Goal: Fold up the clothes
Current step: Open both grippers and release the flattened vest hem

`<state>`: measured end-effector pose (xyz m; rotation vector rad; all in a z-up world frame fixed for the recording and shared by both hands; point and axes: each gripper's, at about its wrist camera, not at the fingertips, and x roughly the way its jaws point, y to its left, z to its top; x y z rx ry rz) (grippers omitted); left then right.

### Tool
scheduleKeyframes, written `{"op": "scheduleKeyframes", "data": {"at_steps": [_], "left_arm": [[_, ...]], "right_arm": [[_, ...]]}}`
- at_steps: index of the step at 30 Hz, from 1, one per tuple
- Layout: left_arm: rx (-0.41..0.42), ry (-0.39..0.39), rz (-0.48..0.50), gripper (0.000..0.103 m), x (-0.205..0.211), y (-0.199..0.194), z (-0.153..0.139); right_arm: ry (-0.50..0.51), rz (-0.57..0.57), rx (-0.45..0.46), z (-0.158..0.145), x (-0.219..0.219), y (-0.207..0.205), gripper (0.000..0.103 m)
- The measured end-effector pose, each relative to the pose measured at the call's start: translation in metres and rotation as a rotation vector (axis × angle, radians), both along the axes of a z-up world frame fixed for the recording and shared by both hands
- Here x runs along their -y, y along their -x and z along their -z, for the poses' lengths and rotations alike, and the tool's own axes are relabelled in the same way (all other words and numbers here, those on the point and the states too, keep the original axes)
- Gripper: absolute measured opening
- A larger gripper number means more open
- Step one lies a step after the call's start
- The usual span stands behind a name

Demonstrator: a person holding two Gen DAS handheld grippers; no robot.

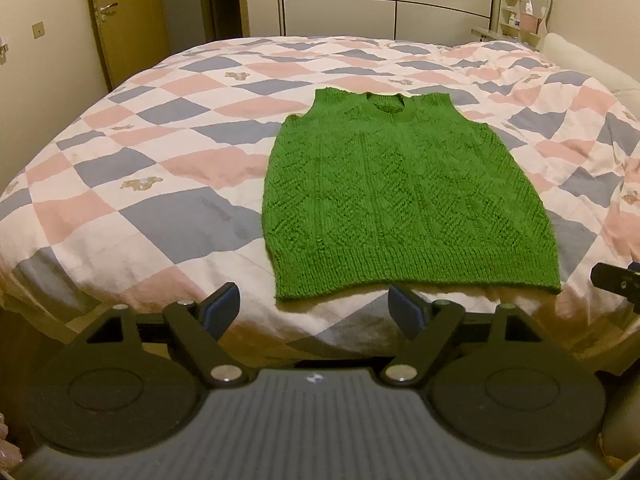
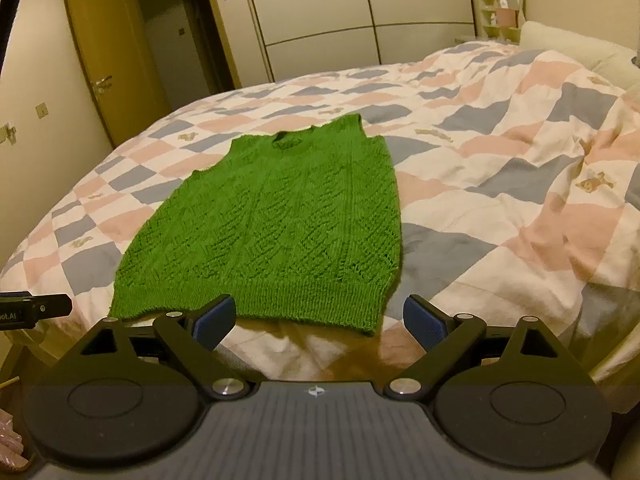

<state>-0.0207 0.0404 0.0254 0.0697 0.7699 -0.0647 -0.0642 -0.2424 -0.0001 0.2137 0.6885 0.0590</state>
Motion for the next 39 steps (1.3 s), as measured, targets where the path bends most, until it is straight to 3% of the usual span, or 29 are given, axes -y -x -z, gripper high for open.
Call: {"op": "scheduleKeyframes", "data": {"at_steps": [16,23,39], "left_arm": [[0.023,0.019,0.017,0.089,-0.001,-0.024,0.008],[0.011,0.02,0.011,0.091,0.001,-0.047,0.014],[-0.008,0.018,-0.045,0.091,-0.01,-0.095,0.02]], "right_arm": [[0.091,0.031,-0.054,0.008,-0.006,-0.03,0.101],[0.207,0.059,-0.06,0.011,-0.011,-0.054,0.101],[-0.098,-0.147,-0.063,0.006,-0.012,-0.095,0.101]]}}
